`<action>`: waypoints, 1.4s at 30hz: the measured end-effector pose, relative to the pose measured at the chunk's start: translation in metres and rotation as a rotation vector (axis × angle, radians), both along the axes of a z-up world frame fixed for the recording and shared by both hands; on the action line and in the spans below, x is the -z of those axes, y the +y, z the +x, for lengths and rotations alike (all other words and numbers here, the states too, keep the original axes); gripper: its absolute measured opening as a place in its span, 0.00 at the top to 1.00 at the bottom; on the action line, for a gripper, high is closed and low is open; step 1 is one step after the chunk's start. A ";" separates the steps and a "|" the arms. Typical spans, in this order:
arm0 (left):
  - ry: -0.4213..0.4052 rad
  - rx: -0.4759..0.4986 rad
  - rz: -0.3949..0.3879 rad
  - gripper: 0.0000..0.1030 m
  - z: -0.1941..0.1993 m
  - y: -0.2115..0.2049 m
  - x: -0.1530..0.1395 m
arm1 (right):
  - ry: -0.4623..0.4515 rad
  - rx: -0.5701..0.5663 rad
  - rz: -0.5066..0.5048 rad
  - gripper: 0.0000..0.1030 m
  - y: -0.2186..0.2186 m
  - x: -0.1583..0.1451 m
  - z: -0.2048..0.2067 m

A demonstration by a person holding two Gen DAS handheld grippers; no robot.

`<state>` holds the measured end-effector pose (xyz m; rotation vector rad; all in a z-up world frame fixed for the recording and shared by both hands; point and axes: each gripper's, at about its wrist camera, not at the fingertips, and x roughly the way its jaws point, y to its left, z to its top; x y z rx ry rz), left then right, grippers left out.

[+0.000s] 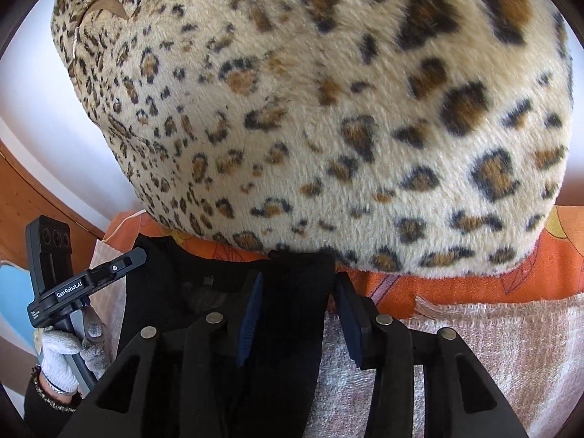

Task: Fold small clothes
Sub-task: 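Lift the collar end with both grippers and fold it over toward the hem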

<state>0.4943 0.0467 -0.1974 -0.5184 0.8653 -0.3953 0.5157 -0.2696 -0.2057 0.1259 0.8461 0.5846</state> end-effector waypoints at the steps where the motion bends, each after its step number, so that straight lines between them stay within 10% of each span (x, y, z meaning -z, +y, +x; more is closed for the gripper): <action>1: 0.002 0.000 0.002 0.66 0.002 -0.001 -0.001 | 0.004 0.005 0.015 0.59 -0.012 0.001 0.001; 8: -0.049 0.002 0.017 0.98 0.003 -0.004 -0.007 | -0.007 -0.018 0.014 0.96 -0.010 -0.001 0.003; 25: -0.182 0.078 -0.035 0.97 -0.053 -0.010 -0.075 | -0.106 -0.078 0.064 0.98 -0.029 -0.061 -0.057; 42: -0.228 0.105 -0.051 0.97 -0.200 -0.016 -0.125 | -0.162 -0.155 0.016 0.98 -0.045 -0.098 -0.204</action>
